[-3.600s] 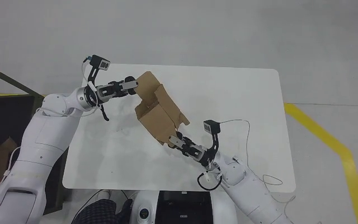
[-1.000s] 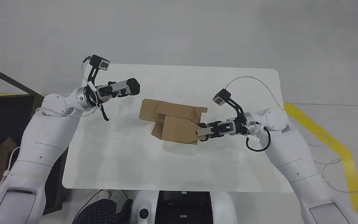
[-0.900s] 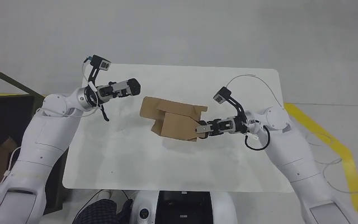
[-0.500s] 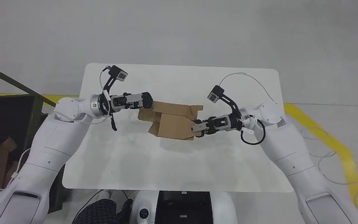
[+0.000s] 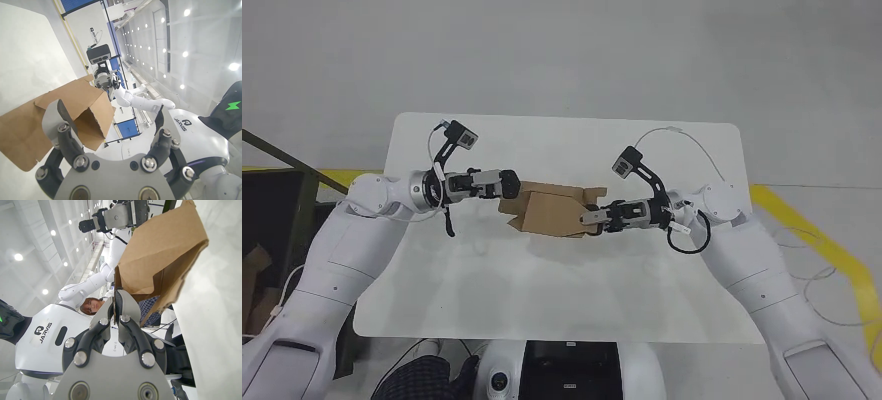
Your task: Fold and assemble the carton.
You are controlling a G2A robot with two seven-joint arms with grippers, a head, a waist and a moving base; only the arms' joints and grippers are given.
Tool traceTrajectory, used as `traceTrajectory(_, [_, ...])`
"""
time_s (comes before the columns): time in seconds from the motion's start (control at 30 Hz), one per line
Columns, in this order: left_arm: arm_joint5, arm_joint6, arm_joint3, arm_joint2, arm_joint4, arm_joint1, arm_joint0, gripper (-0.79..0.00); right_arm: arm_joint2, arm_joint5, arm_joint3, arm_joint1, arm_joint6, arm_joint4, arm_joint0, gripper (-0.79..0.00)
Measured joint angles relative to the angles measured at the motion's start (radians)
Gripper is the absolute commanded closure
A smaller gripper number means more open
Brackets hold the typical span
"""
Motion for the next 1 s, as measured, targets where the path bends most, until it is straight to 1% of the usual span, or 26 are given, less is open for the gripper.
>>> traceTrajectory(0.17, [-0.013,-0.001,0.008,-0.009,0.019,-0.004,-0.002,-0.785,0.001,-0.002,-0.001,-0.003,-0.011,0.008,-0.003,0.0])
traceTrajectory(0.33, [-0.046,0.034,0.021,-0.043,0.088,0.0,0.0,-0.785,0.01,0.006,0.003,-0.002,-0.001,0.002,0.004,0.0])
traceTrajectory(0.43, [-0.032,0.026,0.019,-0.063,0.077,0.002,0.008,-0.785,0.019,0.017,0.005,0.001,0.015,-0.003,0.009,0.0])
traceTrajectory(0.57, [0.003,-0.017,0.009,-0.077,0.021,0.002,0.021,-0.785,0.029,0.034,0.0,0.004,0.021,-0.002,0.011,0.0])
traceTrajectory(1.0, [0.053,-0.057,-0.003,-0.037,-0.001,-0.018,0.029,-0.785,0.019,0.05,-0.032,-0.004,-0.015,0.018,-0.007,0.0])
